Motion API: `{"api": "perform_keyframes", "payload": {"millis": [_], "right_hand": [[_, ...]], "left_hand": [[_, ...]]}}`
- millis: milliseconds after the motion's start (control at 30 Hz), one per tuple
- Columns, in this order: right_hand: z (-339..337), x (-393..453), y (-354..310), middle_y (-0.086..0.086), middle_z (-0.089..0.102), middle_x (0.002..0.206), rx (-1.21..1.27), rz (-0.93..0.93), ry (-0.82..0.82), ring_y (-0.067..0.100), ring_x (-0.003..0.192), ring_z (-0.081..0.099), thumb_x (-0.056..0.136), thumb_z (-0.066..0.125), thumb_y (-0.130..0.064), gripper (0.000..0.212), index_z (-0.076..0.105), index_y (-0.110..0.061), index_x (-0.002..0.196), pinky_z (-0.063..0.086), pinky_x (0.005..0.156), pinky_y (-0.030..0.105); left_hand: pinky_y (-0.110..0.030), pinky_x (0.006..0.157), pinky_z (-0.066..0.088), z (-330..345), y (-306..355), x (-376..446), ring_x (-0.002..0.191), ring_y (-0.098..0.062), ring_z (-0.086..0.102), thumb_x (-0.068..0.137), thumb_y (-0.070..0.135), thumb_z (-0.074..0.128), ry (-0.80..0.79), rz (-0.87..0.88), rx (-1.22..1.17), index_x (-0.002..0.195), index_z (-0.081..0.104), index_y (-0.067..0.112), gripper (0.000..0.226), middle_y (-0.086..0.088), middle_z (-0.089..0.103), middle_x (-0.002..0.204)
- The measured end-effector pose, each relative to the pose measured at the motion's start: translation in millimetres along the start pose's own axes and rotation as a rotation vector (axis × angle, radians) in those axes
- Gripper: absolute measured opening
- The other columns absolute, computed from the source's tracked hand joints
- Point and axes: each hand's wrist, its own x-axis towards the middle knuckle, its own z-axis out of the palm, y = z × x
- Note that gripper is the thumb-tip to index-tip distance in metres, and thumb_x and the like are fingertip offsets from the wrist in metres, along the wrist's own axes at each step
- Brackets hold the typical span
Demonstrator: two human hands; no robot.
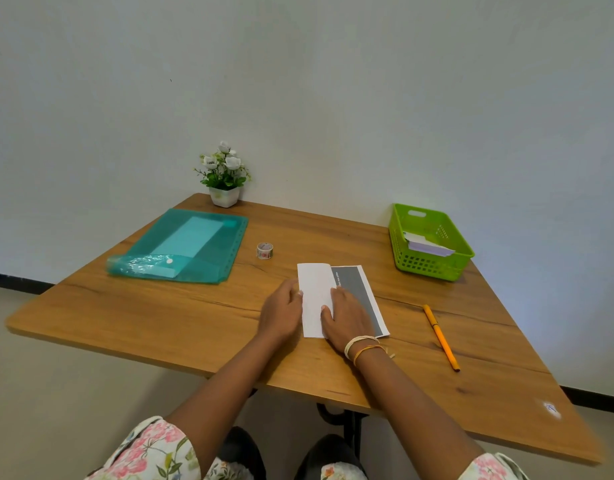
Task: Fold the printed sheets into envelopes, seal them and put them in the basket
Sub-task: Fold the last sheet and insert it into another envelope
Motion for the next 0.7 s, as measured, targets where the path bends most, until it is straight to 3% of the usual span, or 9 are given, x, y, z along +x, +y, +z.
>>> {"api": "perform_keyframes", "payload": {"millis": [67,133,200,233,333,467,700], "right_hand": [[-0.1,-0.5,0.9,0.007,0.045,0.141,0.043,0.018,0.041,0.021,0.128,0.043,0.097,0.043,-0.035,0.047,0.042,-0.012,0.138,0.038,0.106,0.033],[0.1,-0.7,1.2,0.007,0.049,0.136,0.060,0.008,0.065,0.021,0.123,0.046,0.096,0.045,-0.034,0.043,0.046,-0.012,0.133,0.039,0.103,0.031],[0.0,-1.9,1.3,0.007,0.050,0.134,0.070,0.005,0.075,0.021,0.122,0.047,0.096,0.046,-0.033,0.042,0.047,-0.012,0.132,0.040,0.103,0.031],[0.2,-2.3,1.1,0.007,0.050,0.134,0.074,0.008,0.077,0.021,0.122,0.047,0.096,0.046,-0.034,0.042,0.047,-0.013,0.132,0.040,0.103,0.032],[0.1,-3.1,1.5,0.006,0.050,0.134,0.083,0.013,0.080,0.020,0.123,0.046,0.096,0.047,-0.034,0.042,0.048,-0.014,0.132,0.041,0.103,0.031],[-1.0,-2.3,0.5,0.006,0.050,0.134,0.099,0.006,0.087,0.020,0.123,0.046,0.096,0.047,-0.033,0.040,0.048,-0.014,0.131,0.039,0.103,0.031],[-1.0,-3.9,0.1,0.005,0.052,0.132,0.136,0.010,0.095,0.019,0.121,0.048,0.095,0.049,-0.033,0.040,0.050,-0.014,0.130,0.041,0.101,0.030]], "left_hand": [[-0.018,0.077,0.040,-0.5,19.5,4.3,0.114,-0.015,0.053,0.102,0.015,0.042,0.039,-0.218,-0.130,0.135,0.050,0.017,0.035,-0.002,0.051,0.140],[-0.023,0.070,0.046,-6.1,36.8,16.7,0.089,-0.017,0.053,0.100,0.008,0.041,0.028,-0.495,-0.380,0.107,0.058,0.016,0.020,-0.007,0.059,0.112],[-0.038,0.083,0.053,-16.8,48.2,21.3,0.079,-0.023,0.054,0.098,0.005,0.042,-0.021,-0.726,-0.593,0.104,0.052,0.008,0.012,-0.012,0.055,0.091],[-0.043,0.089,0.052,-20.5,49.3,23.5,0.085,-0.027,0.057,0.098,0.004,0.041,-0.052,-0.771,-0.639,0.111,0.051,0.005,0.016,-0.015,0.056,0.096],[-0.046,0.092,0.051,-26.9,47.6,25.4,0.106,-0.036,0.060,0.097,0.000,0.037,-0.116,-0.805,-0.685,0.124,0.048,0.000,0.029,-0.022,0.057,0.120],[-0.038,0.082,0.052,-29.9,37.7,28.6,0.086,-0.027,0.063,0.099,0.002,0.038,-0.093,-0.855,-0.686,0.115,0.052,-0.002,0.021,-0.020,0.064,0.102],[-0.036,0.072,0.052,-24.5,37.7,29.1,0.085,-0.026,0.066,0.098,0.002,0.040,-0.096,-0.754,-0.566,0.118,0.052,-0.003,0.023,-0.019,0.067,0.107]]}}
